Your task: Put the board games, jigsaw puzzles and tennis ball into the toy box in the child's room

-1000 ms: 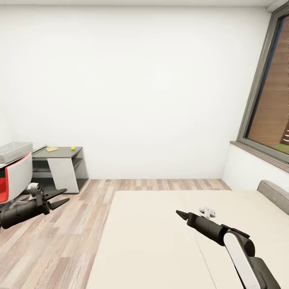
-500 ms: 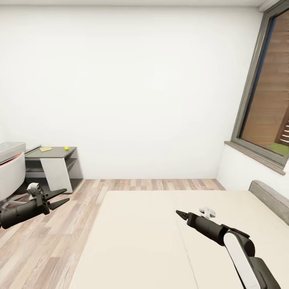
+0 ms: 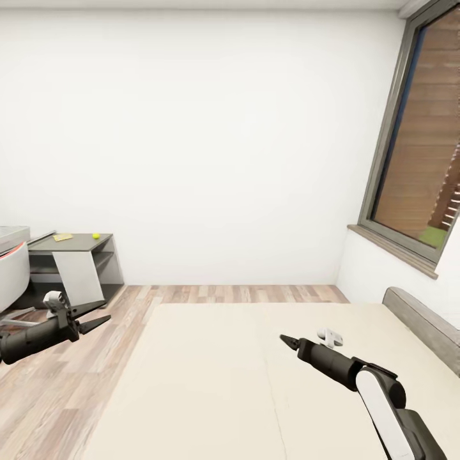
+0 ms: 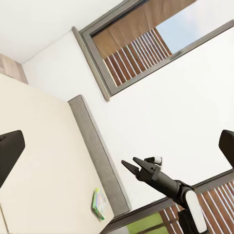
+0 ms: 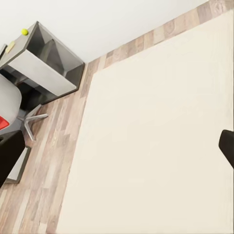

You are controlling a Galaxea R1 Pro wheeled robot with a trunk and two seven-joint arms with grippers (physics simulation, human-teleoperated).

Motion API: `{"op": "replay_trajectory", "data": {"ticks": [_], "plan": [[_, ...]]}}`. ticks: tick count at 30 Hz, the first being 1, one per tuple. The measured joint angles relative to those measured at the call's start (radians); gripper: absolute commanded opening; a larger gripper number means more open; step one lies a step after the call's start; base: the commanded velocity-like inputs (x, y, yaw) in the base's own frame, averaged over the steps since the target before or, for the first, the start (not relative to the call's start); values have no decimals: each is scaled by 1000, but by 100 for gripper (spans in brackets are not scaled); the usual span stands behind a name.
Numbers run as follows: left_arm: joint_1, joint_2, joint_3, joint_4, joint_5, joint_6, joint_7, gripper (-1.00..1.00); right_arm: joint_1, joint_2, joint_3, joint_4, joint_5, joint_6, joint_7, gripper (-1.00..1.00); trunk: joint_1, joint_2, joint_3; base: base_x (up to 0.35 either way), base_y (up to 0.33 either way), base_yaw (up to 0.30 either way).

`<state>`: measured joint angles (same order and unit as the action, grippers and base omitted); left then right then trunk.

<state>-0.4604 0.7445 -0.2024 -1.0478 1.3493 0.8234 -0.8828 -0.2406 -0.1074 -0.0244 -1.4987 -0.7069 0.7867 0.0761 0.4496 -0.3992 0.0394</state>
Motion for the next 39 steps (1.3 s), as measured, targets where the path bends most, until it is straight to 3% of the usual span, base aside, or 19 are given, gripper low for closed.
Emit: {"op": "replay_trajectory", "data": {"ticks": [39], "plan": [[0, 0, 0, 0, 0, 0, 0, 100, 0, 0, 0, 0, 0, 0, -1, 100, 0, 0, 0, 0, -305, 0]]}}
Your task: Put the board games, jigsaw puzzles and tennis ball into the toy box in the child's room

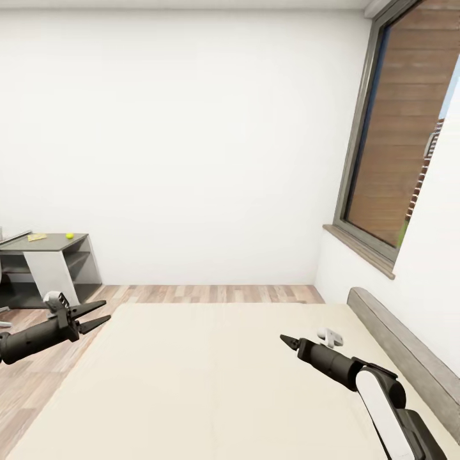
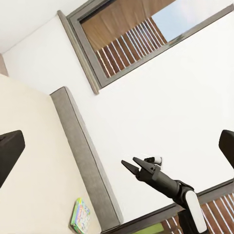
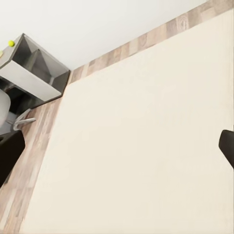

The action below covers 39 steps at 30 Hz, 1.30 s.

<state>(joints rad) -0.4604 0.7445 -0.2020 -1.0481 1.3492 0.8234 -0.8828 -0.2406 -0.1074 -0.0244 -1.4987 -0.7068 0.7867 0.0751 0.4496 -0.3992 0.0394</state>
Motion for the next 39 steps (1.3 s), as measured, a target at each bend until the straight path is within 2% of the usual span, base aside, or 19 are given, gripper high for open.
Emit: {"op": "replay_trajectory", "data": {"ticks": [39], "plan": [[0, 0, 0, 1, 0, 0, 0, 100, 0, 0, 0, 0, 0, 0, 0, 100, 0, 0, 0, 0, -305, 0]]}}
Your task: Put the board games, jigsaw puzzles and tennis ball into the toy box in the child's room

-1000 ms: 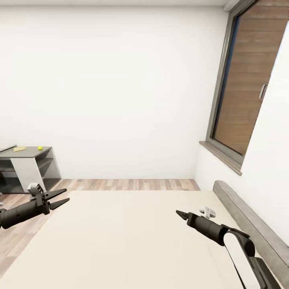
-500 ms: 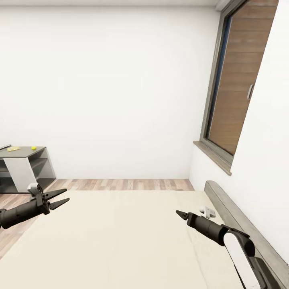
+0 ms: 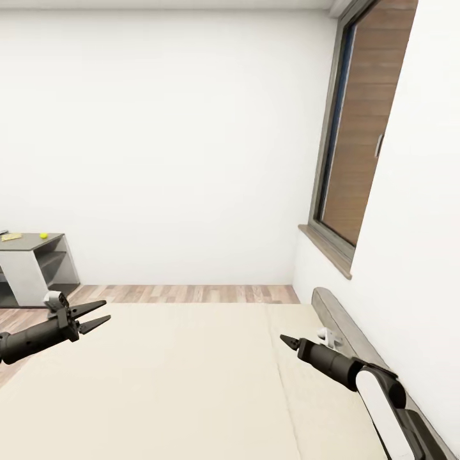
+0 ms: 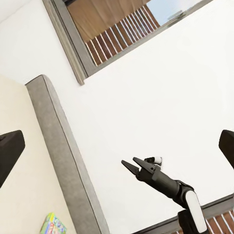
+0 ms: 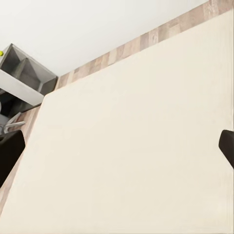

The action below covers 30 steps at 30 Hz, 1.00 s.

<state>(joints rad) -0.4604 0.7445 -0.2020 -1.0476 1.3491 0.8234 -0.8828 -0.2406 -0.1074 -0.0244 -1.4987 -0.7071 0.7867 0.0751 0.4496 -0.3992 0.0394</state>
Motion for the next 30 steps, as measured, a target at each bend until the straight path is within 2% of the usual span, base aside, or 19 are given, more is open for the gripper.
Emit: {"op": "replay_trajectory", "data": {"ticks": [7, 13, 16, 19, 26, 30], "plan": [[0, 0, 0, 0, -1, 0, 0, 100, 0, 0, 0, 0, 0, 0, 0, 100, 0, 0, 0, 0, -253, 0], [0, 0, 0, 0, -1, 0, 1, 100, 0, 0, 0, 0, 0, 0, 0, 100, 0, 0, 0, 0, -50, 0], [-11, -16, 17, 5, 5, 6, -9, 100, 3, 5, -16, 6, 19, -8, -15, 100, 0, 0, 0, 0, 0, 0], [-12, -10, 21, 19, 5, -1, -11, 100, 15, 7, -23, -10, 8, 4, -21, 100, 0, 0, 0, 0, 0, 0], [-13, -20, 23, 32, 5, 1, -13, 100, 30, -29, -31, -49, 48, -1, -26, 100, 0, 0, 0, 0, 0, 0], [-13, -22, 24, 32, 5, 1, -12, 100, 31, -32, -32, -58, 70, -3, -25, 100, 0, 0, 0, 0, 0, 0]]}}
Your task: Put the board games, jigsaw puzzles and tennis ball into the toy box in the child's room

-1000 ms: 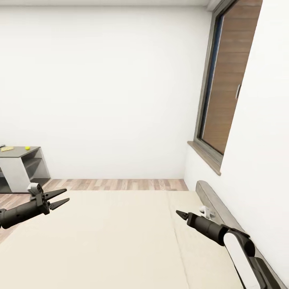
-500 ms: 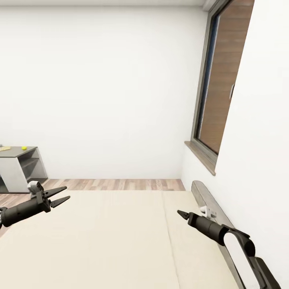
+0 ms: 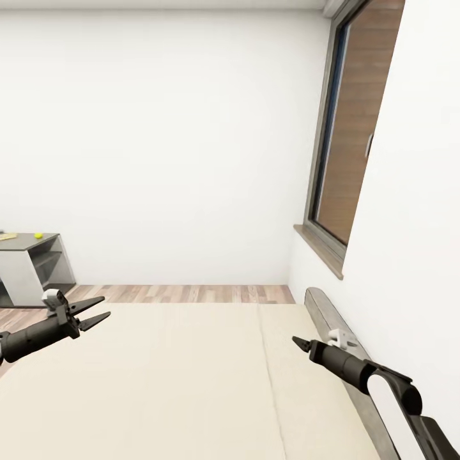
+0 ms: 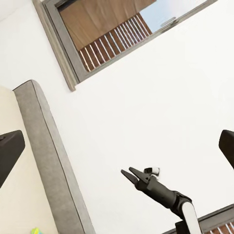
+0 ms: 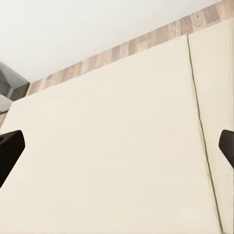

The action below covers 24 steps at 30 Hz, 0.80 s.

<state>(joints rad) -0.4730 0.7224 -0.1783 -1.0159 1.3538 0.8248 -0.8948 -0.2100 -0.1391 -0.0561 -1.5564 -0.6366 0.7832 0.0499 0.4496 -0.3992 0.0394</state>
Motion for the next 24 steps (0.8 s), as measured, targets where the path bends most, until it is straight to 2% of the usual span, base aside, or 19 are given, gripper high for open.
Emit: {"op": "replay_trajectory", "data": {"ticks": [15, 21, 22, 24], "plan": [[0, -2, -1, -3, 0, 0, 1, 100, -2, 0, -1, 6, 87, 1, -5, 100, 0, 0, -13, 0, 0, 0], [0, -12, -2, -4, -2, 1, 7, 100, -27, -2, -1, 40, 122, -2, -8, 100, 0, 0, -23, 0, 0, 0], [-1, -16, -2, -4, -3, 2, 8, 100, -49, -2, -1, 118, 138, -2, -8, 100, 0, 0, -24, 0, 0, 0], [-2, -29, -3, -3, -7, 2, 13, 100, -72, -2, 0, 167, 138, -3, -8, 100, 0, 0, -28, 0, 0, 0]]}}
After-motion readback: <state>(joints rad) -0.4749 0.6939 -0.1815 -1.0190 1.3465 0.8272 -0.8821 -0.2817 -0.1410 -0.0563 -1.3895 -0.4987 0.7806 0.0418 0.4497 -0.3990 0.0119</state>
